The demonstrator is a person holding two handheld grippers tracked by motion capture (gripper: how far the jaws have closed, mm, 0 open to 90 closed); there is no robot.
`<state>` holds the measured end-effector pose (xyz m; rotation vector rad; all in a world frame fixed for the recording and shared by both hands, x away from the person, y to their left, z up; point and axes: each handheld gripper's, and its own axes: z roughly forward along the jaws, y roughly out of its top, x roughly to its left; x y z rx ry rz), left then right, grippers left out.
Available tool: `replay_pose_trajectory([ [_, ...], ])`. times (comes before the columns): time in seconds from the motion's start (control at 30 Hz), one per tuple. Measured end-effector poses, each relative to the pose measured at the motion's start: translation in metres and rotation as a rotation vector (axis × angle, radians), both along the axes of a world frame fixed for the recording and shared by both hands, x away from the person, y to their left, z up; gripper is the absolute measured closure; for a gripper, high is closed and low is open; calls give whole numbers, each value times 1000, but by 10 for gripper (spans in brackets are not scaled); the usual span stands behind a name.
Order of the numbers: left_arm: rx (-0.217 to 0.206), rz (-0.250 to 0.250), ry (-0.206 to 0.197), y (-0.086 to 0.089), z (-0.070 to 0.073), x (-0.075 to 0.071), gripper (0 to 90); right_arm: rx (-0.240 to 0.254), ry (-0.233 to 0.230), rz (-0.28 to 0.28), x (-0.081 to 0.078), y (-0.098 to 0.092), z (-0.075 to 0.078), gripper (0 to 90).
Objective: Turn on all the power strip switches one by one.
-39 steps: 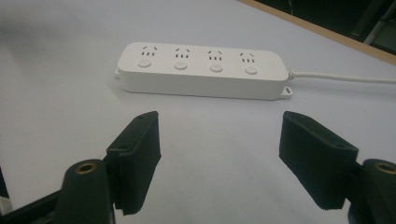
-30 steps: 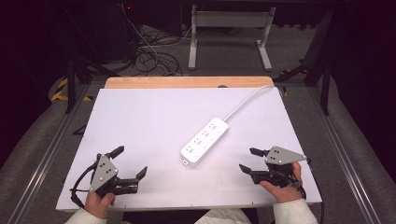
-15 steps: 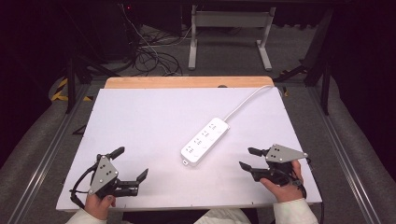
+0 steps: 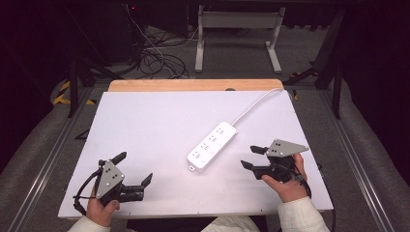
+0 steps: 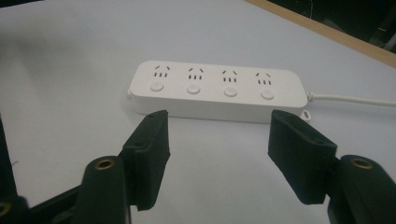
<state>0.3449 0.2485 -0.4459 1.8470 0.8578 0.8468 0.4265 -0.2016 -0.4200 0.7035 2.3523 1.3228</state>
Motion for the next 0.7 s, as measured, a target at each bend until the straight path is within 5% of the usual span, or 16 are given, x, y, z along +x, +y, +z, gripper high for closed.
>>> replay_pose_trajectory([
  [0.2,-18,16,-33,0,0,-2,0,-9,-5,18,9,10,12,398],
  [0.7,-28,16,-20,3,1,-2,0,-20,-4,41,29,41,26,443],
])
